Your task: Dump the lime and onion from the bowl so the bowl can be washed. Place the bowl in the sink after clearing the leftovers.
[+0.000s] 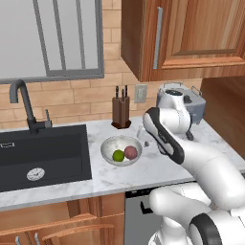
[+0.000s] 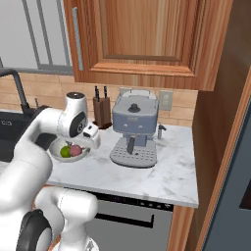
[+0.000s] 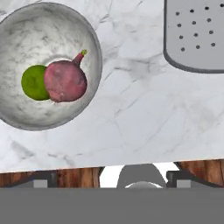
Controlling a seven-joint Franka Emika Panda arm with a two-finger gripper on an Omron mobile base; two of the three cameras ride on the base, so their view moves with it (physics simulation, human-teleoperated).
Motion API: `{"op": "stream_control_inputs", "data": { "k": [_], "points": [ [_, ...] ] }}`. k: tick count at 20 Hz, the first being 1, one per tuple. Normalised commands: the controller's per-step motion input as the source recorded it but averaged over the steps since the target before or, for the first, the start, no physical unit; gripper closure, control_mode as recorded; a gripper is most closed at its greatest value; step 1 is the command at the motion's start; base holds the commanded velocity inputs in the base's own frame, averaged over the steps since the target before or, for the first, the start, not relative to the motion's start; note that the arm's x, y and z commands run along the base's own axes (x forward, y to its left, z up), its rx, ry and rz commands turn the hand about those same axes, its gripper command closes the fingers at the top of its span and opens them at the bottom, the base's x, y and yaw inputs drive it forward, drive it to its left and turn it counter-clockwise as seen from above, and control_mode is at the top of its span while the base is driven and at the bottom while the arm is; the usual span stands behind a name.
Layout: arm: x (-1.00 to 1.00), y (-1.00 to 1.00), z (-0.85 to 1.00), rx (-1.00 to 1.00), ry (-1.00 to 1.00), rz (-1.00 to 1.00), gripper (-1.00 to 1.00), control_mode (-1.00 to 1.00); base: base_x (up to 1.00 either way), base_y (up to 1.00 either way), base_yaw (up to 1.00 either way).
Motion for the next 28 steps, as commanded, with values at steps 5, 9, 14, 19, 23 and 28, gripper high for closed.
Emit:
{"op": "stream_control_inputs", "data": {
  "k": [5, 9, 14, 19, 23, 28],
  "points": [
    [0.53, 0.38, -0.39, 0.11, 0.07, -0.04, -1.00, -1.00, 0.00, 0.00, 0.00],
    [0.31, 0.14, -0.28, 0.01, 0.17, 0.00, -1.00, -1.00, 0.00, 0.00, 0.00],
    [0.01, 0.00, -0.49, 0.00, 0.15, -0.01, -1.00, -1.00, 0.00, 0.00, 0.00],
    [0.08, 0.11, -0.17, 0.00, 0.00, 0.00, -1.00, -1.00, 0.00, 0.00, 0.00],
    [0.00, 0.24, -0.24, 0.00, 0.00, 0.00, -1.00, -1.00, 0.00, 0.00, 0.00],
    [0.11, 0.21, -0.25, 0.00, 0.00, 0.00, -1.00, -1.00, 0.00, 0.00, 0.00]
  ]
}}
